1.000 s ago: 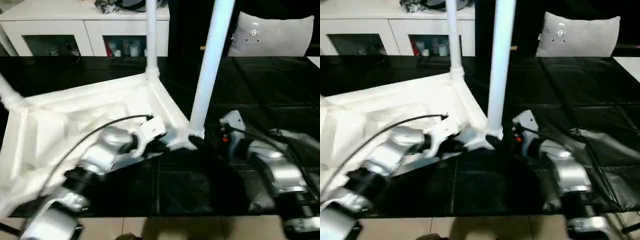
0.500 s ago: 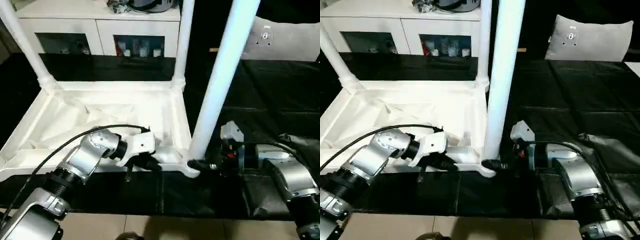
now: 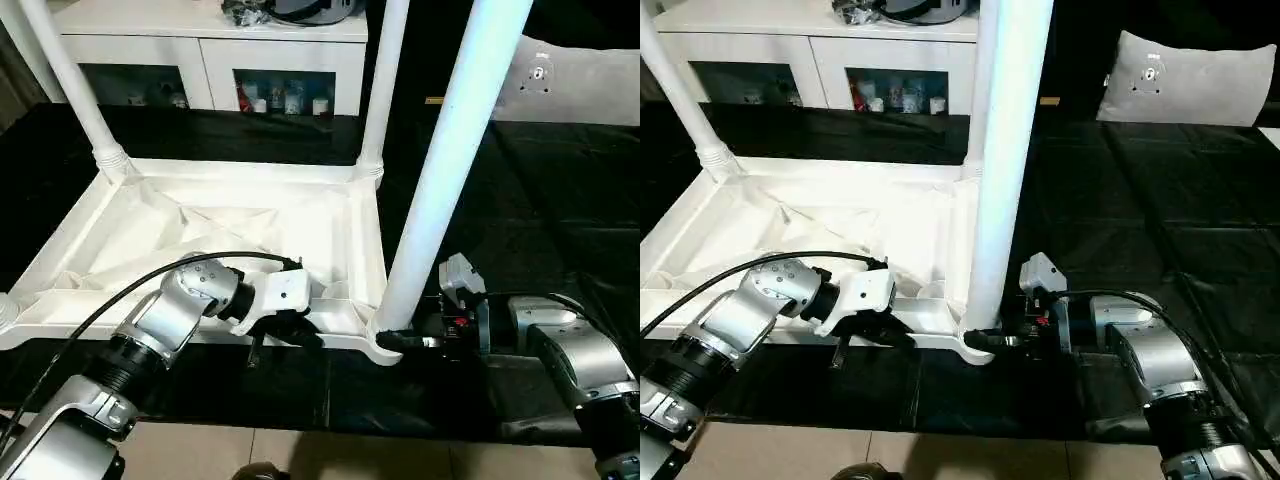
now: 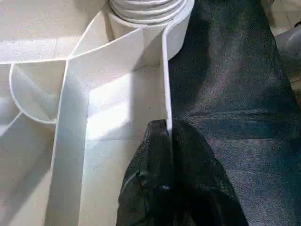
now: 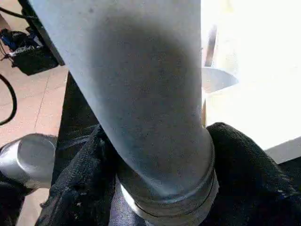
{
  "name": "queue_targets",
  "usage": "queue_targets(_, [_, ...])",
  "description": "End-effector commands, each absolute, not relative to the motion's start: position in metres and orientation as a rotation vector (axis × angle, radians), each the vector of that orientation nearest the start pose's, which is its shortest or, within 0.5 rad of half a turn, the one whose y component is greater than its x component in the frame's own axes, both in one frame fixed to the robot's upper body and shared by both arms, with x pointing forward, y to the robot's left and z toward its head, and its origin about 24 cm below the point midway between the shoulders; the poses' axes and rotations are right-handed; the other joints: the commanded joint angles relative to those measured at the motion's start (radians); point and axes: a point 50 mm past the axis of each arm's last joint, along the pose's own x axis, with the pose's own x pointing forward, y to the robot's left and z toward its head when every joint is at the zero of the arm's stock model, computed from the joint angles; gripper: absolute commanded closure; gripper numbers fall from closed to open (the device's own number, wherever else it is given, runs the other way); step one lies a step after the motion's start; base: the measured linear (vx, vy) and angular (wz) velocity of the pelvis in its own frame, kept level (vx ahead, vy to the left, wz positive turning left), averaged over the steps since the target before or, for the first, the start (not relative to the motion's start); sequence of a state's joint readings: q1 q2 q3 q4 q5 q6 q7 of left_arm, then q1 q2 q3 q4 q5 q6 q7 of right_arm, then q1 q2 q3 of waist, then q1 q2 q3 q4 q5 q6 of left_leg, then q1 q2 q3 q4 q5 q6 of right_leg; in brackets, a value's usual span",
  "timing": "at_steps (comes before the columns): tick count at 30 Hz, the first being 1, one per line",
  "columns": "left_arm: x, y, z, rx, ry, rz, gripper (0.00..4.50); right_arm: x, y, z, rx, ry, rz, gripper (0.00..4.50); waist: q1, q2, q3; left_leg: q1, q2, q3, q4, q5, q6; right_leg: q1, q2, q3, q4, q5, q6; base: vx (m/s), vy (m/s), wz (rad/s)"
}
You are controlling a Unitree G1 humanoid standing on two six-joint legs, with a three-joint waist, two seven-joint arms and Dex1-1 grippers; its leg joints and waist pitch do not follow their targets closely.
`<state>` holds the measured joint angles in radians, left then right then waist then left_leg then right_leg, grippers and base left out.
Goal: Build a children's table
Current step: Rotate leg to tighten
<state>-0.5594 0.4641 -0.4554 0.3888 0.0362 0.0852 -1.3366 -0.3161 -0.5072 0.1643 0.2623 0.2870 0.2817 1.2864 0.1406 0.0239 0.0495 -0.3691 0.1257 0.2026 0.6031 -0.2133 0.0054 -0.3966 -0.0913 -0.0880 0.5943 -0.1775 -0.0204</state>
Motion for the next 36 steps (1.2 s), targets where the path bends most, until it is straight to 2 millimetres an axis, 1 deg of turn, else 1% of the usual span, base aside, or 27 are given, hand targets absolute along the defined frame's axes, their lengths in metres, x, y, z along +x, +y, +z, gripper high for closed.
queue_targets(1, [0.289, 0.118, 0.052, 0.617, 0.516, -1.607, 4.50, 0.266, -0.168, 0.054, -0.030, 0.400, 1.369, 1.87, -0.006, -0.010, -0.059, 0.018, 0.123, -0.052, -0.081, -0.179, 0.030, 0.044, -0.103, 0.069, -0.065, -0.229, -0.239, 0.000, 0.000, 0.00])
queue_targets(4, [0.291, 0.114, 0.053, 0.551, 0.504, -1.565, 4.50, 0.269, -0.164, 0.055, 0.008, 0.377, 1.329, 1.89, -0.007, -0.009, -0.058, 0.018, 0.123, -0.052, -0.082, -0.179, 0.028, 0.043, -0.102, 0.068, -0.064, -0.240, -0.237, 0.000, 0.000, 0.00])
queue_targets(5, [0.292, 0.111, 0.054, 0.526, 0.497, -1.531, 4.50, 0.272, -0.161, 0.055, 0.010, 0.365, 1.279, 1.89, -0.007, -0.006, -0.058, 0.018, 0.124, -0.054, -0.083, -0.181, 0.022, 0.041, -0.105, 0.069, -0.065, -0.246, -0.239, 0.000, 0.000, 0.00])
queue_targets(6, [0.296, 0.106, 0.055, 0.491, 0.490, -1.468, 4.50, 0.278, -0.158, 0.053, 0.010, 0.358, 1.207, 1.89, -0.009, -0.008, -0.057, 0.018, 0.123, -0.054, -0.083, -0.189, 0.019, 0.042, -0.104, 0.068, -0.068, -0.257, -0.237, 0.000, 0.000, 0.00])
queue_targets(7, [0.298, 0.104, 0.055, 0.471, 0.486, -1.426, 4.50, 0.281, -0.156, 0.052, 0.008, 0.355, 1.160, 1.89, -0.015, -0.007, -0.055, 0.020, 0.122, -0.056, -0.085, -0.206, 0.003, 0.039, -0.104, 0.070, -0.071, -0.281, -0.233, 0.000, 0.000, 0.00])
queue_targets(8, [0.303, 0.099, 0.055, 0.429, 0.486, -1.349, 4.50, 0.290, -0.153, 0.051, 0.009, 0.335, 1.053, 1.89, -0.021, -0.011, -0.053, 0.018, 0.119, -0.058, -0.086, -0.224, -0.010, 0.042, -0.108, 0.069, -0.077, -0.331, -0.219, 0.000, 0.000, 0.00])
queue_targets(10, [0.306, 0.095, 0.056, 0.402, 0.483, -1.298, 4.50, 0.295, -0.150, 0.051, 0.023, 0.322, 0.987, 1.89, -0.027, -0.011, -0.053, 0.019, 0.115, -0.061, -0.086, -0.240, -0.021, 0.040, -0.109, 0.067, -0.085, -0.382, -0.204, 0.000, 0.000, 0.00])
queue_targets(11, [0.312, 0.087, 0.056, 0.357, 0.475, -1.196, 4.50, 0.305, -0.148, 0.049, 0.051, 0.314, 0.858, 1.89, -0.040, -0.013, -0.054, 0.014, 0.117, -0.064, -0.088, -0.227, -0.025, 0.044, -0.108, 0.068, -0.081, -0.378, -0.196, 0.000, 0.000, 0.00])
queue_targets(12, [0.316, 0.083, 0.057, 0.339, 0.473, -1.141, 4.50, 0.310, -0.147, 0.047, 0.059, 0.320, 0.790, 1.89, -0.045, -0.011, -0.054, 0.015, 0.116, -0.064, -0.087, -0.228, -0.026, 0.040, -0.105, 0.066, -0.081, -0.370, -0.199, 0.000, 0.000, 0.00])
queue_targets(13, [0.316, 0.083, 0.057, 0.339, 0.473, -1.141, 4.50, 0.310, -0.147, 0.047, 0.059, 0.320, 0.790, 1.89, -0.053, -0.014, -0.056, 0.015, 0.114, -0.063, -0.086, -0.224, -0.024, 0.041, -0.103, 0.066, -0.082, -0.342, -0.204, 0.000, 0.000, 0.00])
queue_targets(14, [0.319, 0.078, 0.057, 0.323, 0.471, -1.085, 4.50, 0.314, -0.147, 0.044, 0.062, 0.334, 0.720, 1.89, -0.058, -0.013, -0.057, 0.009, 0.112, -0.061, -0.084, -0.209, -0.011, 0.047, -0.103, 0.066, -0.079, -0.312, -0.210, 0.000, 0.000, 0.00])
queue_targets(15, [0.322, 0.072, 0.056, 0.314, 0.469, -1.029, 4.50, 0.316, -0.148, 0.041, 0.069, 0.355, 0.656, 1.89, -0.059, -0.013, -0.057, 0.010, 0.111, -0.059, -0.083, -0.200, -0.006, 0.044, -0.102, 0.067, -0.080, -0.301, -0.210, 0.000, 0.000, 0.00])
queue_targets(16, [0.322, 0.072, 0.056, 0.314, 0.469, -1.029, 4.50, 0.316, -0.148, 0.041, 0.069, 0.355, 0.656, 1.90, -0.060, -0.013, -0.058, 0.013, 0.109, -0.057, -0.080, -0.196, 0.000, 0.042, -0.101, 0.067, -0.081, -0.294, -0.213, 0.000, 0.000, 0.00])
queue_targets(17, [0.325, 0.067, 0.057, 0.312, 0.465, -0.978, 4.50, 0.318, -0.149, 0.038, 0.063, 0.360, 0.608, 1.90, -0.058, -0.015, -0.061, 0.009, 0.106, -0.055, -0.076, -0.162, 0.023, 0.047, -0.102, 0.066, -0.079, -0.265, -0.214, 0.000, 0.000, 0.00])
queue_targets(18, [0.325, 0.064, 0.057, 0.305, 0.463, -0.960, 4.50, 0.318, -0.148, 0.038, 0.061, 0.353, 0.604, 1.90, -0.056, -0.015, -0.061, 0.008, 0.106, -0.054, -0.076, -0.150, 0.033, 0.046, -0.100, 0.066, -0.080, -0.253, -0.214, 0.000, 0.000, 0.00])
queue_targets(20, [0.324, 0.058, 0.057, 0.289, 0.460, -0.951, 4.50, 0.317, -0.147, 0.039, 0.071, 0.337, 0.603, 1.90, -0.050, -0.016, -0.064, 0.008, 0.106, -0.051, -0.071, -0.105, 0.063, 0.050, -0.100, 0.064, -0.073, -0.196, -0.222, 0.000, 0.000, 0.00])
queue_targets(21, [0.324, 0.056, 0.058, 0.284, 0.459, -0.955, 4.50, 0.317, -0.147, 0.039, 0.077, 0.330, 0.606, 1.34, -0.048, -0.015, -0.064, 0.008, 0.107, -0.051, -0.071, -0.098, 0.069, 0.049, -0.099, 0.062, -0.072, -0.187, -0.225, 0.000, 0.000, 0.00])
queue_targets(22, [0.323, 0.055, 0.058, 0.289, 0.460, -0.959, 4.50, 0.316, -0.147, 0.039, 0.075, 0.331, 0.609, 1.34, -0.048, -0.012, -0.065, 0.007, 0.109, -0.052, -0.071, -0.090, 0.079, 0.050, -0.098, 0.061, -0.070, -0.173, -0.229, 0.000, 0.000, 0.00])
queue_targets(23, [0.322, 0.055, 0.058, 0.293, 0.458, -0.962, 4.50, 0.316, -0.147, 0.040, 0.076, 0.329, 0.612, 1.20, -0.049, -0.012, -0.063, 0.007, 0.110, -0.052, -0.072, -0.094, 0.084, 0.049, -0.096, 0.059, -0.071, -0.174, -0.231, 0.000, 0.000, 0.00])
queue_targets(27, [0.322, 0.061, 0.058, 0.326, 0.441, -0.987, 4.50, 0.315, -0.150, 0.045, 0.098, 0.301, 0.630, 0.83, -0.053, -0.010, -0.060, 0.008, 0.112, -0.055, -0.076, -0.144, 0.069, 0.050, -0.098, 0.059, -0.078, -0.234, -0.219, 0.000, 0.000, 0.00])
queue_targets(28, [0.321, 0.064, 0.057, 0.340, 0.436, -1.009, 4.50, 0.314, -0.152, 0.047, 0.088, 0.291, 0.655, 0.83, -0.052, -0.011, -0.061, 0.008, 0.112, -0.057, -0.077, -0.153, 0.063, 0.051, -0.097, 0.058, -0.078, -0.246, -0.208, 0.000, 0.000, 0.00])
queue_targets(29, [0.320, 0.068, 0.056, 0.354, 0.439, -1.029, 4.50, 0.312, -0.154, 0.048, 0.074, 0.282, 0.685, 0.69, -0.053, -0.013, -0.061, 0.008, 0.112, -0.055, -0.077, -0.152, 0.063, 0.050, -0.098, 0.060, -0.077, -0.237, -0.206, 0.000, 0.000, 0.00])
queue_targets(31, [0.318, 0.073, 0.056, 0.374, 0.438, -1.056, 4.50, 0.308, -0.158, 0.051, 0.060, 0.264, 0.744, 0.58, -0.052, -0.013, -0.062, 0.006, 0.110, -0.054, -0.074, -0.136, 0.072, 0.052, -0.099, 0.060, -0.074, -0.212, -0.212, 0.000, 0.000, 0.00])
queue_targets(32, [0.317, 0.079, 0.056, 0.393, 0.436, -1.082, 4.50, 0.305, -0.162, 0.053, 0.043, 0.253, 0.796, 0.38, -0.050, -0.014, -0.064, 0.004, 0.111, -0.054, -0.072, -0.127, 0.082, 0.054, -0.101, 0.060, -0.072, -0.197, -0.216, 0.000, 0.000, 0.00])
queue_targets(34, [0.316, 0.082, 0.056, 0.403, 0.436, -1.098, 4.50, 0.303, -0.166, 0.055, 0.029, 0.253, 0.828, 0.25, -0.051, -0.012, -0.062, 0.004, 0.112, -0.054, -0.072, -0.119, 0.092, 0.053, -0.099, 0.058, -0.070, -0.183, -0.224, 0.000, 0.000, 0.00])
queue_targets(35, [0.316, 0.084, 0.056, 0.408, 0.442, -1.113, 4.50, 0.302, -0.169, 0.055, 0.019, 0.256, 0.846, 0.18, -0.053, -0.020, -0.062, 0.003, 0.112, -0.052, -0.072, -0.123, 0.094, 0.053, -0.098, 0.058, -0.072, -0.193, -0.225, 0.000, 0.000, 0.00])
queue_targets(36, [0.316, 0.084, 0.056, 0.408, 0.442, -1.113, 4.50, 0.302, -0.169, 0.055, 0.019, 0.256, 0.846, 0.08, -0.051, -0.017, -0.061, 0.005, 0.112, -0.053, -0.072, -0.125, 0.093, 0.052, -0.099, 0.058, -0.071, -0.201, -0.228, 0.000, 0.000, 0.00])
